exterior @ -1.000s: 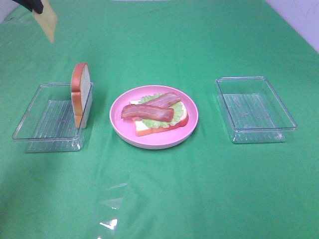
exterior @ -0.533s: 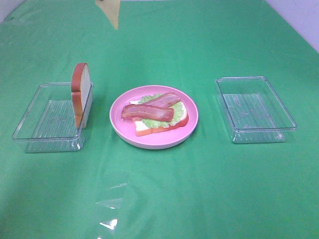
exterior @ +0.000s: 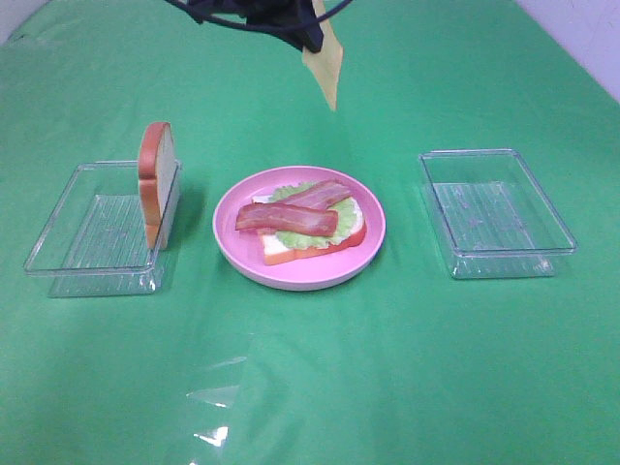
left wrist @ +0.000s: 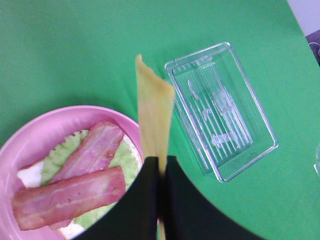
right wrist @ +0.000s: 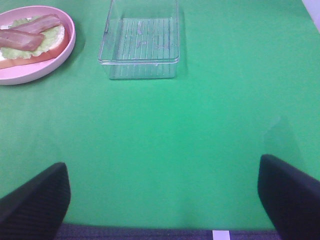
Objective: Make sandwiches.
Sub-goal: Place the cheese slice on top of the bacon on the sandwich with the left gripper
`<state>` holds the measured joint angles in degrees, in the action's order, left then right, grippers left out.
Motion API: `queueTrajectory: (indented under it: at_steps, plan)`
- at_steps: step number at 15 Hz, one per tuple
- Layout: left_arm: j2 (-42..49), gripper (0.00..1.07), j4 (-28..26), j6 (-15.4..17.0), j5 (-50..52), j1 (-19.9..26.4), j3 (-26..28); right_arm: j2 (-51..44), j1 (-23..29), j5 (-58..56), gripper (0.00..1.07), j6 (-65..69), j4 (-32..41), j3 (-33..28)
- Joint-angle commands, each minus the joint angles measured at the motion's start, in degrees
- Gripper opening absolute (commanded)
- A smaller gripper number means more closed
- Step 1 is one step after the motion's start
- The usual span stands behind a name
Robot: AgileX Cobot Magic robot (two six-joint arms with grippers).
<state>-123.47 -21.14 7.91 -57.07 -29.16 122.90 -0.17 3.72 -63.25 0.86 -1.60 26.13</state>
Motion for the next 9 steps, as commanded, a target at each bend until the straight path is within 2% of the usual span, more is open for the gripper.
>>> queueTrajectory:
  at_steps: [1,6,9]
  plan:
    - [-3.9,0.0,-2.92,0.23,-0.4,-0.74,0.11,-1.43,-0.29,0.34,0.97,-0.52,0.11,-0.23]
    - [-11.4,0.0,-3.84,0.23,-2.64,-0.74,0.11,-1.43,-0.29,0.34,0.97,-0.52,0.11,-0.23]
    - [-15.41,0.0,-8.02,0.23,-2.86,-0.74,0.11,-1.43,-0.29,0.34,0.97,-0.52,0.11,-0.23]
